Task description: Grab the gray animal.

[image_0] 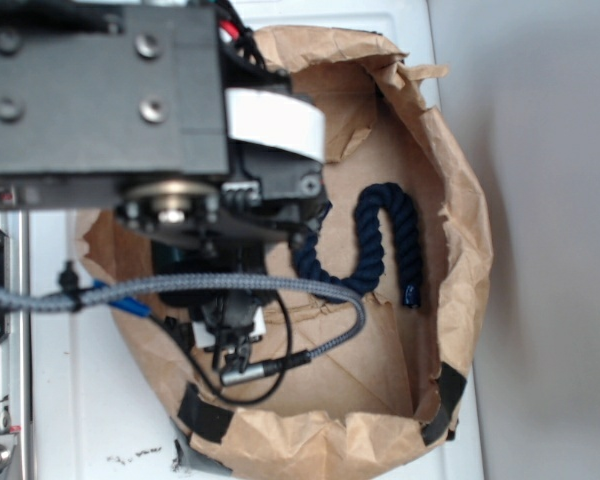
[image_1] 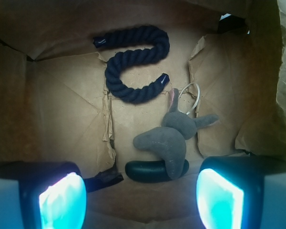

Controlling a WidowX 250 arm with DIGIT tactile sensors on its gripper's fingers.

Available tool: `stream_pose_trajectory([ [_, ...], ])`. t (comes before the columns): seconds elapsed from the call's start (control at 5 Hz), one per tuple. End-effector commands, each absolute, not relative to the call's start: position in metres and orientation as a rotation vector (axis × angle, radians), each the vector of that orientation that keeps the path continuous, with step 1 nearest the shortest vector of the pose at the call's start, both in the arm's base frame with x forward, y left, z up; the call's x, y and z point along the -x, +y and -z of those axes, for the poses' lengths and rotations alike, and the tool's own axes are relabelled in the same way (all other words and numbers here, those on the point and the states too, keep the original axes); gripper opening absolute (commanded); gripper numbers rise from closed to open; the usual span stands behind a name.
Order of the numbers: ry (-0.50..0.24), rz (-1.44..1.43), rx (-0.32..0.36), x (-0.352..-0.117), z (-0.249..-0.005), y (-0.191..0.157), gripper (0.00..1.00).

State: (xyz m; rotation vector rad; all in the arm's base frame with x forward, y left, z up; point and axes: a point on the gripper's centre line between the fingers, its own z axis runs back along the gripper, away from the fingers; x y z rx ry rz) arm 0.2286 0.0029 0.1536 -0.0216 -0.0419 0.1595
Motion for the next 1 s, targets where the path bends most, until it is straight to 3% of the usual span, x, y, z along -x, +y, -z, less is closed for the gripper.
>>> stream_pose_trajectory([
  [0.0, -0.083, -0.150, 0.021, -0.234, -0.163, 0.003, 1.00],
  [0.2, -0.046, -0.162, 0.054, -0.246, -0.133, 0.017, 1.00],
  [0.6, -0.050, -0.185, 0.090, -0.278, -0.096, 0.038, 1.00],
  [0.8, -0.089, -0.189, 0.088, -0.272, -0.081, 0.038, 1.00],
])
